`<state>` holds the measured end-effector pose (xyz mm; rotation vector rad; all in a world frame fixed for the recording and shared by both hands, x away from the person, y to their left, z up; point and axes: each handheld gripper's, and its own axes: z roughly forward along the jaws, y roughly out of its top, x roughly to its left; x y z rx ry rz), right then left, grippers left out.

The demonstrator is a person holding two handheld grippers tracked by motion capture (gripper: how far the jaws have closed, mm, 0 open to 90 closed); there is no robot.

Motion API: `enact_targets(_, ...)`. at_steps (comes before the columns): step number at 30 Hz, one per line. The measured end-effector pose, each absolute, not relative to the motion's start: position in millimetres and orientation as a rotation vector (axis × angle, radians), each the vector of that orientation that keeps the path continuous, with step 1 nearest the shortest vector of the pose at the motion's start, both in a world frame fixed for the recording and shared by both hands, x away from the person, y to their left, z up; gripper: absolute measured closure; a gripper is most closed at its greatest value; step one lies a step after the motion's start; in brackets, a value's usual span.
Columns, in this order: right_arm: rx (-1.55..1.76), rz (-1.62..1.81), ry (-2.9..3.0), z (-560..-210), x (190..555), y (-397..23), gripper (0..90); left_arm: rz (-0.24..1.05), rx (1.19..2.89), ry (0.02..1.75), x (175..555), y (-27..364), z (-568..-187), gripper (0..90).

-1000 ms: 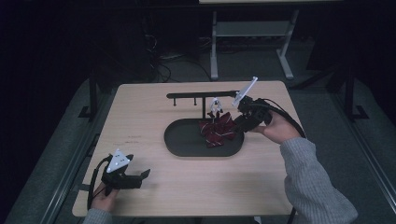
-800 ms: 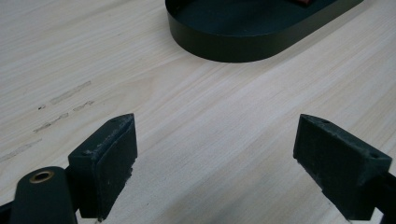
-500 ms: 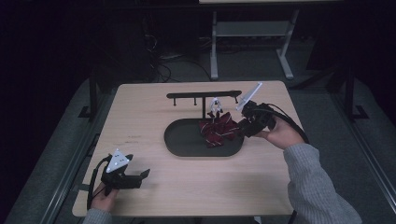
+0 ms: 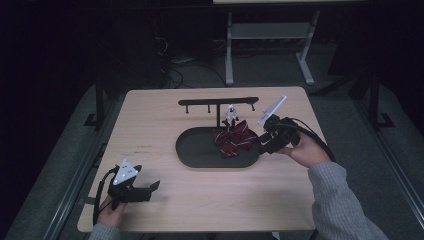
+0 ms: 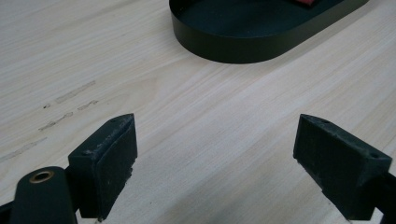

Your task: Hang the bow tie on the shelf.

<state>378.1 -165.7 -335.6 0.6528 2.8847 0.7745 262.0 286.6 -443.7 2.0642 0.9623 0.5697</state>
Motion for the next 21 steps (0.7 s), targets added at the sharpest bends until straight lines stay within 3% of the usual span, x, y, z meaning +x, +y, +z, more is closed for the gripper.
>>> enact_targets(21,0.704,0.813,2.873,-357,359,-182,49.4,0.564,2.050,0.974,261,287,-444,13.3)
